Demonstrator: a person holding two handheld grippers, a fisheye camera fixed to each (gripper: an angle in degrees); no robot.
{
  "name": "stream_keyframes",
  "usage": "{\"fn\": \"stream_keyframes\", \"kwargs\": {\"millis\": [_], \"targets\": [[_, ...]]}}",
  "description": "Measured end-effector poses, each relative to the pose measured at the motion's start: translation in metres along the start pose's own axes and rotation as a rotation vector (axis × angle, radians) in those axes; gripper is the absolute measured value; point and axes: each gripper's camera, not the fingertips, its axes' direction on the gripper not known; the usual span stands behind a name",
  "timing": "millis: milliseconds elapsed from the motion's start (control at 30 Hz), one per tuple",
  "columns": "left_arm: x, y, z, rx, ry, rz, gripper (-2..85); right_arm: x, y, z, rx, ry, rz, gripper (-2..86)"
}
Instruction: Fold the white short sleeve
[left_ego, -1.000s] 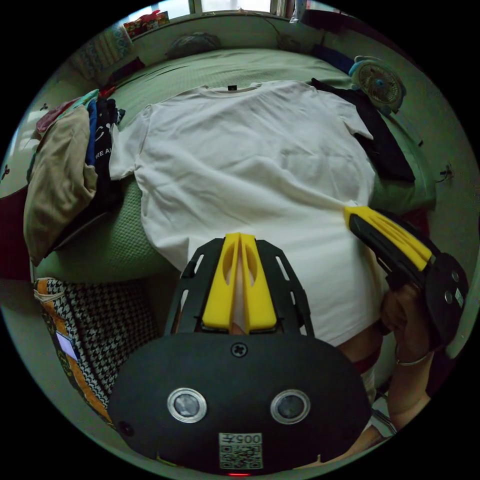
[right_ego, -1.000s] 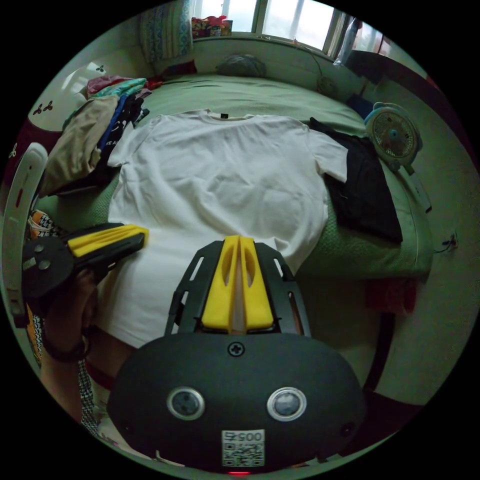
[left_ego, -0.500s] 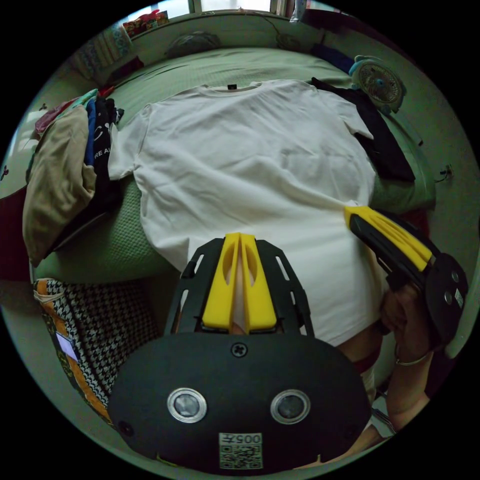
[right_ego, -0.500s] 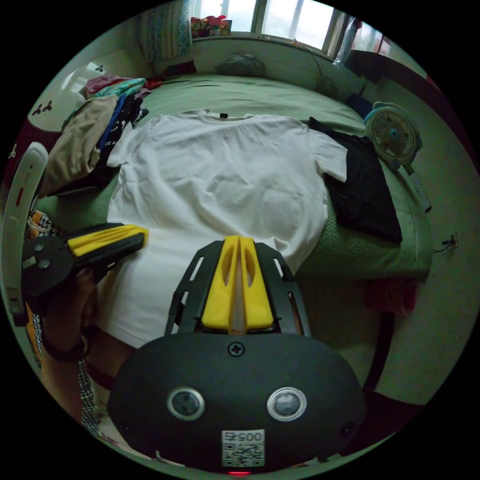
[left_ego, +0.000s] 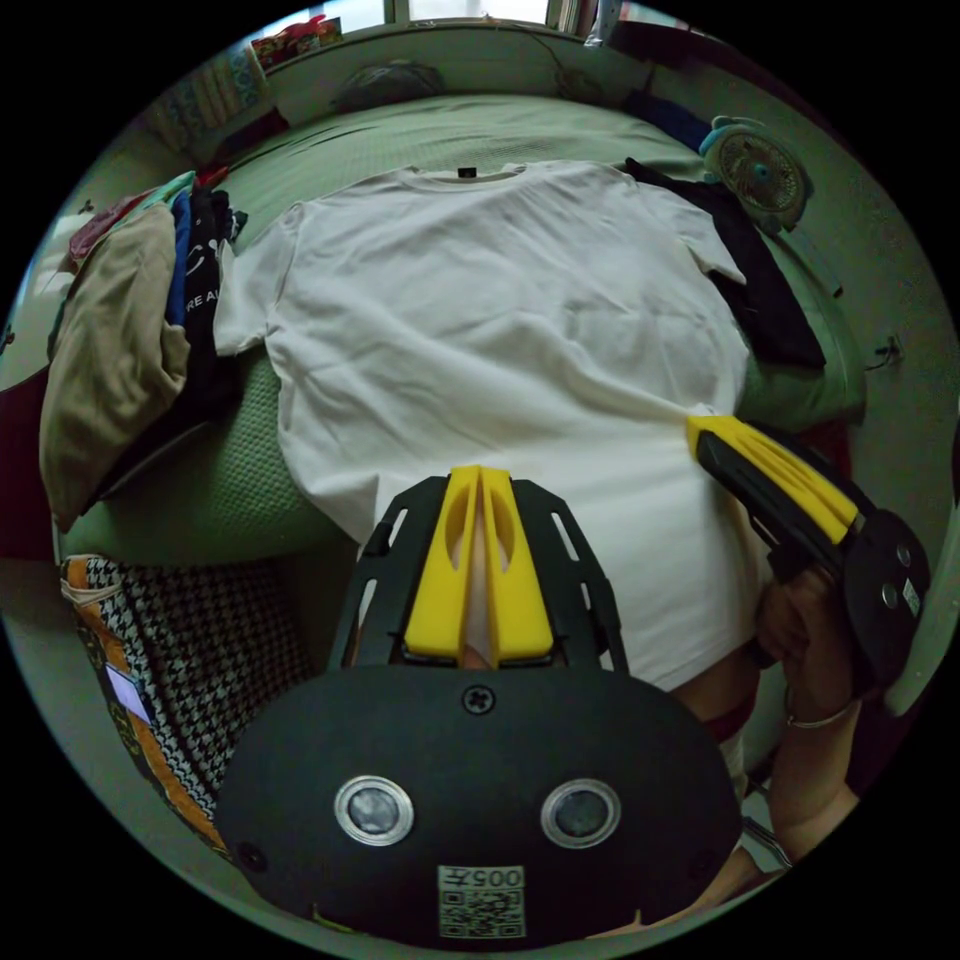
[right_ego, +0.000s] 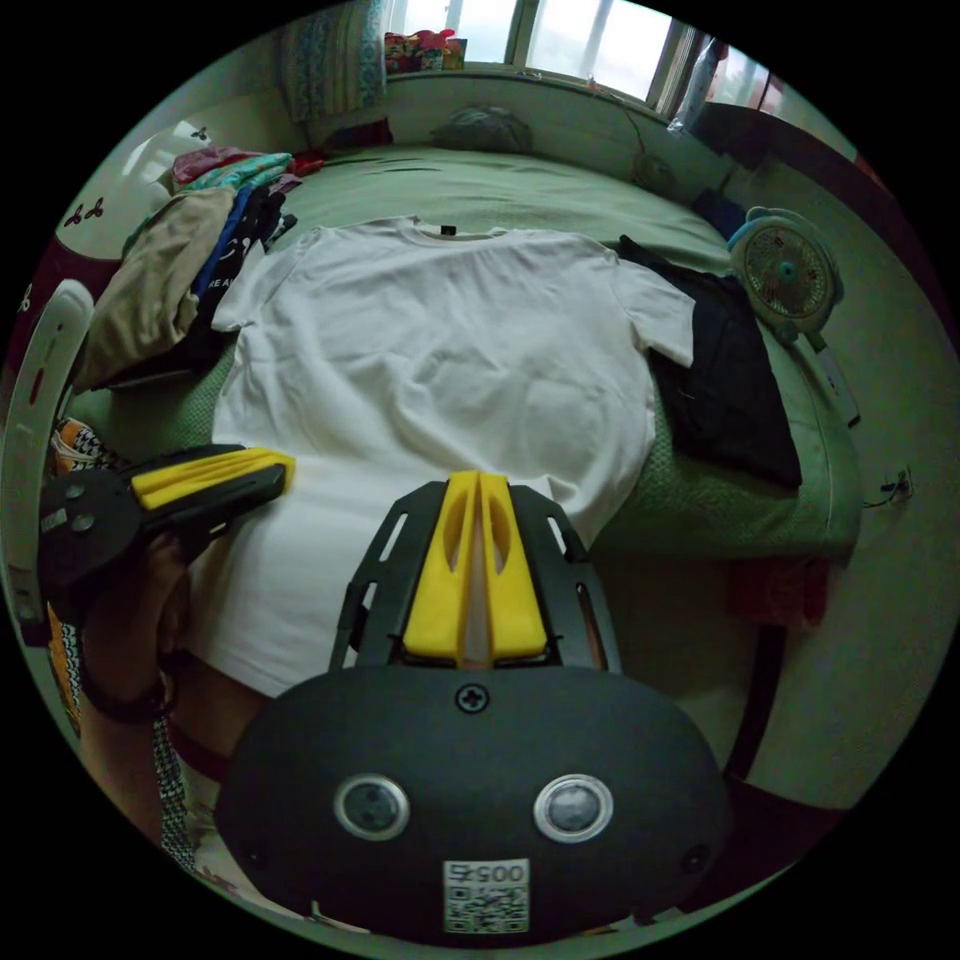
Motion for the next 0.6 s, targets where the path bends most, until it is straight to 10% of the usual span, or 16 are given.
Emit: {"fn": "stream_keyframes", "kwargs": {"millis": [600], "targets": [[-0.0094,-0.0017,-0.0027,-0.003,-0.005,0.000,-0.6,0.0004,-0.0017,-0.0003,0.002,-0.007,0.003,-1.0]]}}
